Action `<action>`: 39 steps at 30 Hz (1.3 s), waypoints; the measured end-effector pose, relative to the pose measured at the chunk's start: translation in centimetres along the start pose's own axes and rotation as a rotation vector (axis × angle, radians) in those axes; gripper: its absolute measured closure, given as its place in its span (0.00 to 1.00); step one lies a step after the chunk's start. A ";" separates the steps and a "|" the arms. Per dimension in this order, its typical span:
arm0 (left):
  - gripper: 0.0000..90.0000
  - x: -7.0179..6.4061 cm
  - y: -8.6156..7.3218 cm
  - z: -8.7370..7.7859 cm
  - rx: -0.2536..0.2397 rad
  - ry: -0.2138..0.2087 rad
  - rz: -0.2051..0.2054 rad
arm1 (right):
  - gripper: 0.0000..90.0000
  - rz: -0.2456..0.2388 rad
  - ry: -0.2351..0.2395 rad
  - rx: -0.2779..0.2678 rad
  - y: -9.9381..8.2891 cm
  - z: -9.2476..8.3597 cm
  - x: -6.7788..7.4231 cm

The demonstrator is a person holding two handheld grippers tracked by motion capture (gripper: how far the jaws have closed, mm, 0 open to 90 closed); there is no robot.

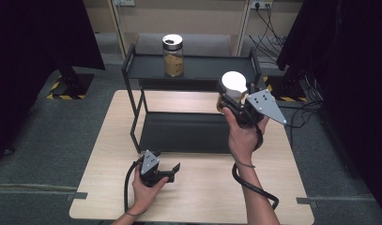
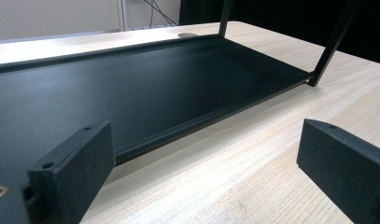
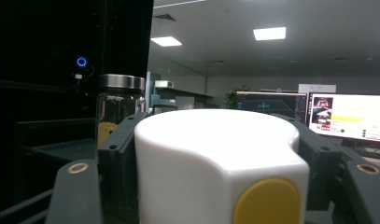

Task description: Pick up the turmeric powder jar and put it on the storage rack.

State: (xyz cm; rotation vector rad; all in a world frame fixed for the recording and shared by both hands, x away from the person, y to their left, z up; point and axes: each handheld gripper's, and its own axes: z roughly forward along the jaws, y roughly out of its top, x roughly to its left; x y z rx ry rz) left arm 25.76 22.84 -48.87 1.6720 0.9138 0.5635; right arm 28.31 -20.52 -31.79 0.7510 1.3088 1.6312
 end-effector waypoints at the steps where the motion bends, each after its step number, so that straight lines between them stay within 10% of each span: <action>1: 0.04 0.0 0.0 0.0 -0.001 0.000 -0.002 | 0.35 0.000 0.000 -0.002 0.1 0.1 0.0; 39: 0.04 -0.1 0.0 0.0 0.002 -0.001 0.008 | 0.35 0.005 -0.008 -0.043 4.0 4.1 -0.4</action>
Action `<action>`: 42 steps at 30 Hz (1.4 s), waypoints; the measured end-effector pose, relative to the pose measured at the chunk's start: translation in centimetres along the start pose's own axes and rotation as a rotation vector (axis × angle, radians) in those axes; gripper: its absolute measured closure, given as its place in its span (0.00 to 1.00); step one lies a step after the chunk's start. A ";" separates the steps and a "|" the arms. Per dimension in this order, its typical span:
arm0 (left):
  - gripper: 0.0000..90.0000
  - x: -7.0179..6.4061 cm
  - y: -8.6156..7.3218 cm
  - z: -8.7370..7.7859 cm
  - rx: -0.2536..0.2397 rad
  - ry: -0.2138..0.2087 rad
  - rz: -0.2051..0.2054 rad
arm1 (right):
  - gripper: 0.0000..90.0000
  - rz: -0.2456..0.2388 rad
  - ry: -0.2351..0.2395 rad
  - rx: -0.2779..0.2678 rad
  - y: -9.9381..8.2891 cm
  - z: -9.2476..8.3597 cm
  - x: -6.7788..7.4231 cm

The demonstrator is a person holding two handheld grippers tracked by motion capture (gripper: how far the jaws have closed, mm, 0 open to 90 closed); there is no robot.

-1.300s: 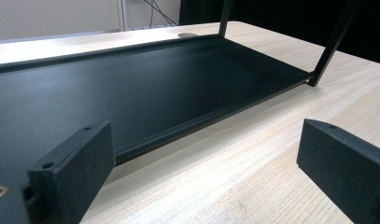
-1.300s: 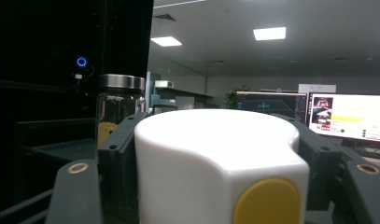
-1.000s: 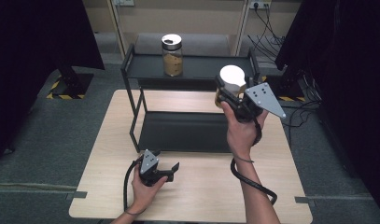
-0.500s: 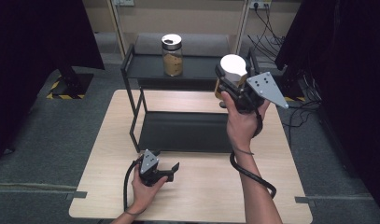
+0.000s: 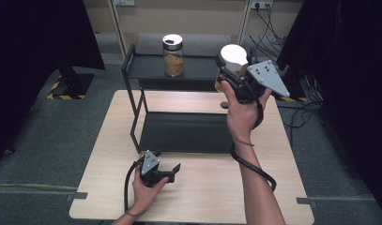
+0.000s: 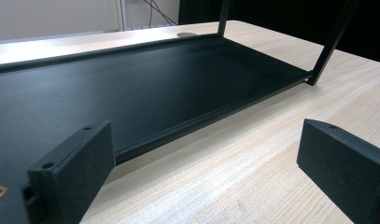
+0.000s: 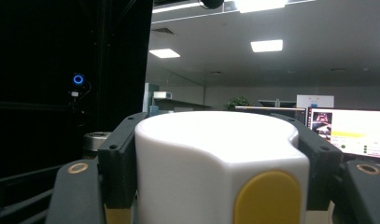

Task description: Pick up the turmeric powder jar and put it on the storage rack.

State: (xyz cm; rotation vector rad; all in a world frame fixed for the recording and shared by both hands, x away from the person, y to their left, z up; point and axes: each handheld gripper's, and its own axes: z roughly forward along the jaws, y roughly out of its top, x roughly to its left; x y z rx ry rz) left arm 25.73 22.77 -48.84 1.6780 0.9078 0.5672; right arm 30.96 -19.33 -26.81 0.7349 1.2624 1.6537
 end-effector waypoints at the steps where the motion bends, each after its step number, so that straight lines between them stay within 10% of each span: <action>1: 0.04 0.0 0.0 0.0 0.000 0.000 0.000 | 0.35 0.000 0.000 0.000 0.0 0.0 0.0; 42: 0.04 0.0 0.1 0.2 0.006 -0.011 0.005 | 0.35 0.047 -0.068 0.121 1.4 7.0 -1.6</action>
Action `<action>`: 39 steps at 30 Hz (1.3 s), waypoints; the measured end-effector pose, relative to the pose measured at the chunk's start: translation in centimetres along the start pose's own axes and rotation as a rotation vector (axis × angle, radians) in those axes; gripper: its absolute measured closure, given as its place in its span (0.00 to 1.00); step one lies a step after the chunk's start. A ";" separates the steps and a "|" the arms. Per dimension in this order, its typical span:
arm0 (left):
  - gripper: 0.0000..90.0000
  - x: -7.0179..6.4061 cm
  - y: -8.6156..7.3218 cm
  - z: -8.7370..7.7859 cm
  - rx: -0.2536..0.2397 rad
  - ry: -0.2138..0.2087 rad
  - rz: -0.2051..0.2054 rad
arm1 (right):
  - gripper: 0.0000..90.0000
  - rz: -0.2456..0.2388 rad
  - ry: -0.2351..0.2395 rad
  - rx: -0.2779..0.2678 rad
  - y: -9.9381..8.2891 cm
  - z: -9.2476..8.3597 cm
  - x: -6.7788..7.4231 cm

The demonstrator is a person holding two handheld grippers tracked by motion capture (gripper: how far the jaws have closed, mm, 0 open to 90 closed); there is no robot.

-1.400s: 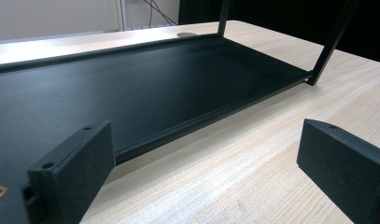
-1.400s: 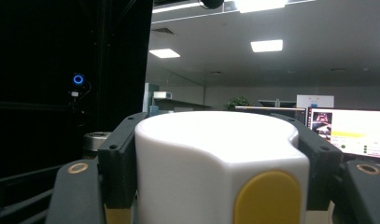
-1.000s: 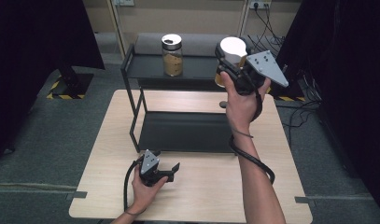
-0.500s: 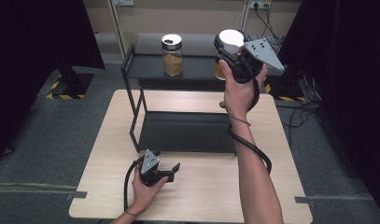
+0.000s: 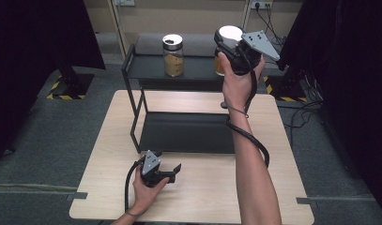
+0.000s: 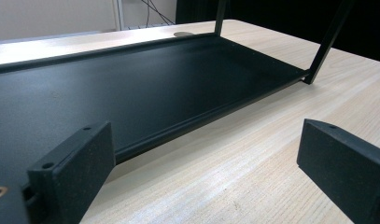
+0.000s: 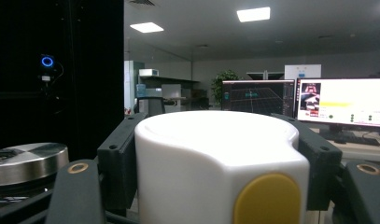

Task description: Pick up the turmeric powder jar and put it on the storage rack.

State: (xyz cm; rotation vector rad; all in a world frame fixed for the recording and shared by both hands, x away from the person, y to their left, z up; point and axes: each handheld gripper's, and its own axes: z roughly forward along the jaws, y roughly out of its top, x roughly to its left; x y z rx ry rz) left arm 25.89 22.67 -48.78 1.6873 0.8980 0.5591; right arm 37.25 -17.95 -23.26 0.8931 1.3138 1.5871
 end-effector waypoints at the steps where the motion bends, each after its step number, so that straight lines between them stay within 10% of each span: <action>1: 0.04 0.0 0.0 0.0 0.000 0.001 0.000 | 0.35 0.011 -0.002 0.000 -0.1 0.0 -0.1; 39: 0.04 0.0 -0.1 0.1 -0.006 0.002 -0.018 | 0.34 0.008 -0.006 -0.003 -1.4 0.9 0.4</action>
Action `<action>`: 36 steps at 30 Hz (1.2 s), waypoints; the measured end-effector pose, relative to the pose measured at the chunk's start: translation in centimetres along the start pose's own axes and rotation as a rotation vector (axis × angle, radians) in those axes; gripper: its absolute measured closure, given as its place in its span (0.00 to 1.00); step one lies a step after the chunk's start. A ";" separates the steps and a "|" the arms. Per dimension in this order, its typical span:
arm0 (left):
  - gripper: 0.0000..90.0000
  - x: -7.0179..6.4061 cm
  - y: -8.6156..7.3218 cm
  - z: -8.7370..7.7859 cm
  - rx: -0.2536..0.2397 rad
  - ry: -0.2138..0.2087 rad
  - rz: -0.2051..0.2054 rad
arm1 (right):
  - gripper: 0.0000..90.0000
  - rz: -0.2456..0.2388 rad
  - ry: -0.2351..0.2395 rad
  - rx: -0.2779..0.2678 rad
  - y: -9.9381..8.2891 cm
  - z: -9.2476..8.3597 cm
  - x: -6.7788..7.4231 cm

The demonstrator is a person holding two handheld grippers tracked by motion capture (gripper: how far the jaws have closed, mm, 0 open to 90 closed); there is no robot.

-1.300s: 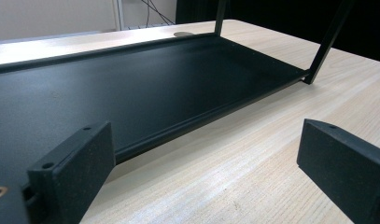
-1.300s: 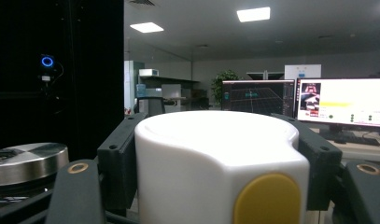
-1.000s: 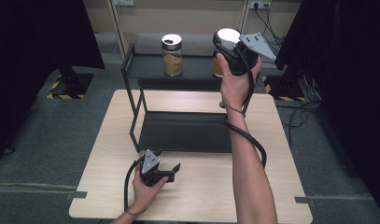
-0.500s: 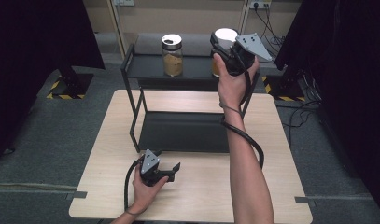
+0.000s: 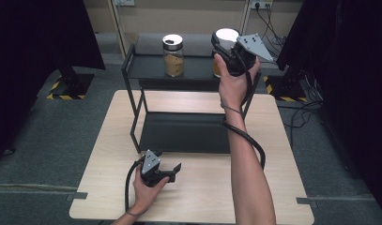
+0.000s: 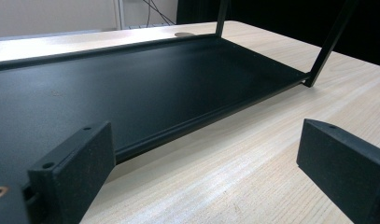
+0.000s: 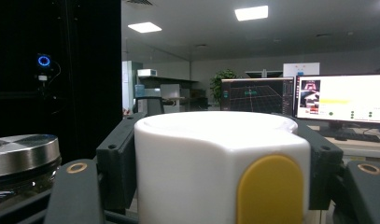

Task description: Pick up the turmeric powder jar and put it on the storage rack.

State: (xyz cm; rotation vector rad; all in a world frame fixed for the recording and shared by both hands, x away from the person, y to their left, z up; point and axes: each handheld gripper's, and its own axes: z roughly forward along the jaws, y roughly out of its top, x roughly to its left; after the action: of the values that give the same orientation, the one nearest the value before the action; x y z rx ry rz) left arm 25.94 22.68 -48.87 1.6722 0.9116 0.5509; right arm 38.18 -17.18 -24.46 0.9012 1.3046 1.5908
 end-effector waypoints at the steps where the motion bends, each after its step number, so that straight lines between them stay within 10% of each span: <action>1: 0.04 0.0 0.0 0.0 -0.001 0.001 0.000 | 0.34 0.000 0.001 -0.001 0.0 0.0 0.0; 12: 0.04 0.0 0.0 0.0 -0.002 -0.002 -0.002 | 0.31 0.036 0.021 0.002 -0.2 0.1 -0.5; 18: 0.04 0.1 0.0 0.0 -0.003 -0.002 -0.003 | 0.03 0.060 -0.002 0.001 -0.5 0.2 -0.2; 36: 0.04 0.0 0.0 0.0 -0.001 0.000 0.003 | 0.02 0.036 0.034 -0.022 0.0 -1.0 -0.7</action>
State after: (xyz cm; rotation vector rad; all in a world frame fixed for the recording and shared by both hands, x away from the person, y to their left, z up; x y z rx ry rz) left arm 25.97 22.65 -48.88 1.6730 0.9088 0.5528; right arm 37.58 -18.20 -24.69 0.8920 1.2989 1.6513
